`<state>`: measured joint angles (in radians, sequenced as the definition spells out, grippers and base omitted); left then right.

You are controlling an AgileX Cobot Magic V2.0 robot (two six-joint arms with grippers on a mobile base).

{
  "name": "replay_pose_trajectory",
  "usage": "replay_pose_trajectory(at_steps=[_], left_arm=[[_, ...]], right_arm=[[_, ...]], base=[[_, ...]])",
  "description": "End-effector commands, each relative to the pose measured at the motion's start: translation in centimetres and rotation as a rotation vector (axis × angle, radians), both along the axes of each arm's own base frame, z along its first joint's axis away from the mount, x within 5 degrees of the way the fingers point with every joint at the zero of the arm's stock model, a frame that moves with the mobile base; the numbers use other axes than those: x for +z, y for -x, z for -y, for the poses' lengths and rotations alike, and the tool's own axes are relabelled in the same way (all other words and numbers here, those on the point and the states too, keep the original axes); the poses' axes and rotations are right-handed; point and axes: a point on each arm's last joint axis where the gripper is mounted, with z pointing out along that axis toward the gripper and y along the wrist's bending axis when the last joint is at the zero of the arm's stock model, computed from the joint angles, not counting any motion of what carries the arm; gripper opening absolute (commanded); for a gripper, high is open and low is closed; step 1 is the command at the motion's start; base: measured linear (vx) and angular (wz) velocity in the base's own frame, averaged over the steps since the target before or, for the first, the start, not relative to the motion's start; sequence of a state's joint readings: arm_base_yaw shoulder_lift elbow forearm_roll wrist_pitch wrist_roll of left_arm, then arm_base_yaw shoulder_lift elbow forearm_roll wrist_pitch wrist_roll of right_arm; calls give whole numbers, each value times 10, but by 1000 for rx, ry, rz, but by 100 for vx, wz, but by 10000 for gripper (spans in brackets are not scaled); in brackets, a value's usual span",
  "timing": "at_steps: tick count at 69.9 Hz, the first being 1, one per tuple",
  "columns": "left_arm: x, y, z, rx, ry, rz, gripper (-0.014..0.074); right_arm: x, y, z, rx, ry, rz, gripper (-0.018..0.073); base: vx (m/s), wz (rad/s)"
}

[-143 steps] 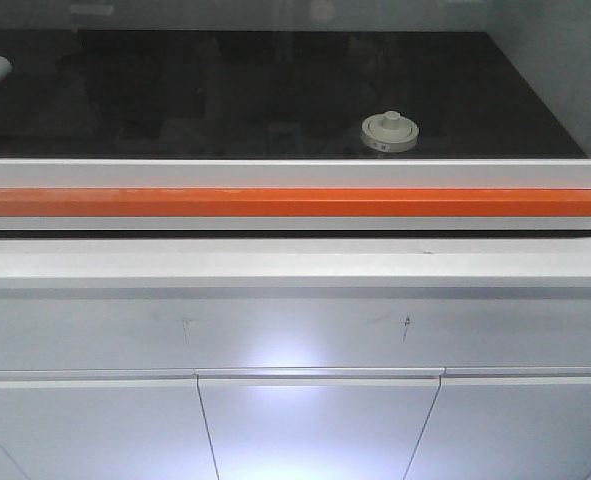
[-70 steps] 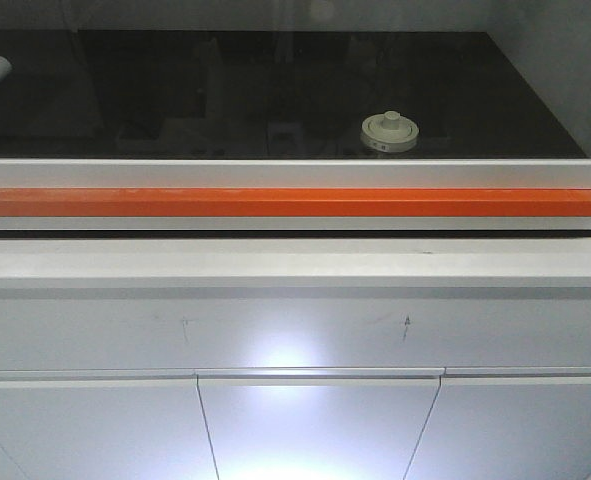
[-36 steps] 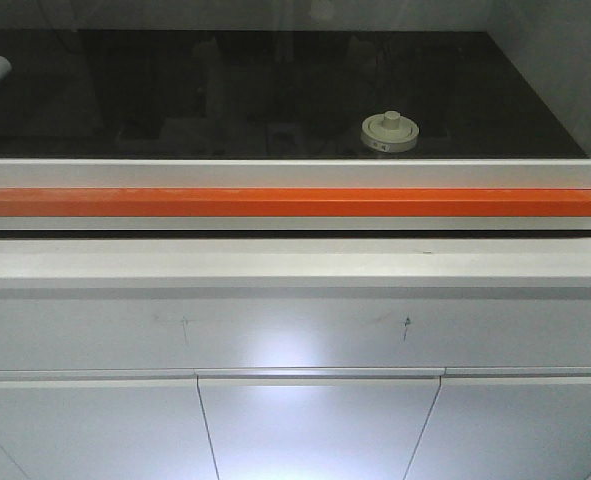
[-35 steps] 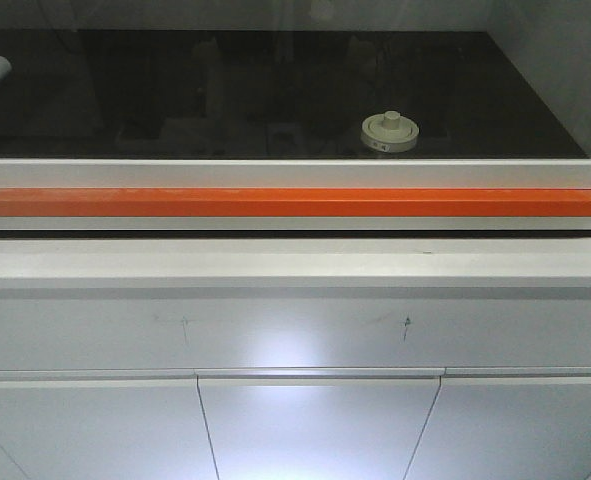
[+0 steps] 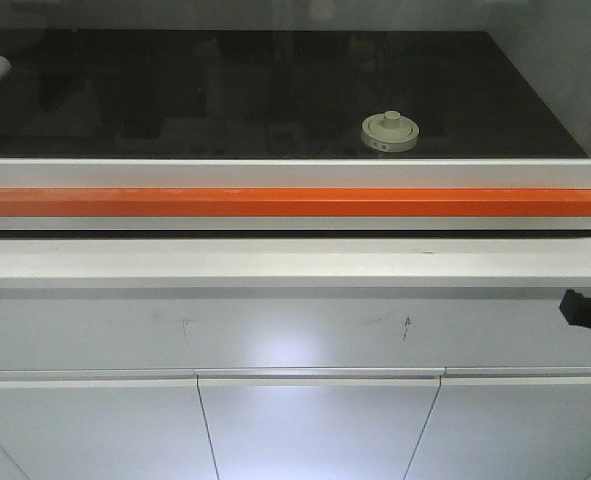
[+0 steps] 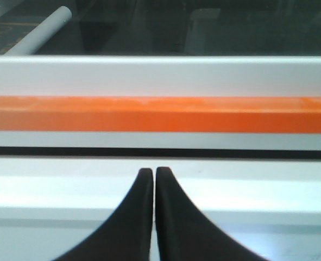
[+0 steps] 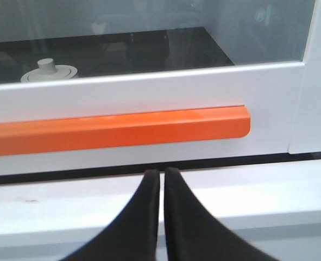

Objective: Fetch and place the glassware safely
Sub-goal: 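Move both grippers under the orange sash handle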

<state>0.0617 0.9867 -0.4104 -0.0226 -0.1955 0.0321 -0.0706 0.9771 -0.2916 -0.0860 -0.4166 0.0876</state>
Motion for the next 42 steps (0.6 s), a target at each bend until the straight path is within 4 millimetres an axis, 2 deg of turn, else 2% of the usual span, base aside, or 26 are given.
replay_pose_trajectory(at_steps=[1, 11, 42], left_arm=[[6, 2, 0, -7, -37, 219, -7], [-7, 7, 3, -39, -69, 313, -7], [-23, -13, 10, -125, -89, 370, -7]], right_arm=[[9, 0, -3, 37, 57, 179, -3], [0, -8, -7, 92, 104, 176, -3], [-27, -38, -9, 142, 94, 283, -3]], base=[[0, 0], [0, 0], [0, 0]])
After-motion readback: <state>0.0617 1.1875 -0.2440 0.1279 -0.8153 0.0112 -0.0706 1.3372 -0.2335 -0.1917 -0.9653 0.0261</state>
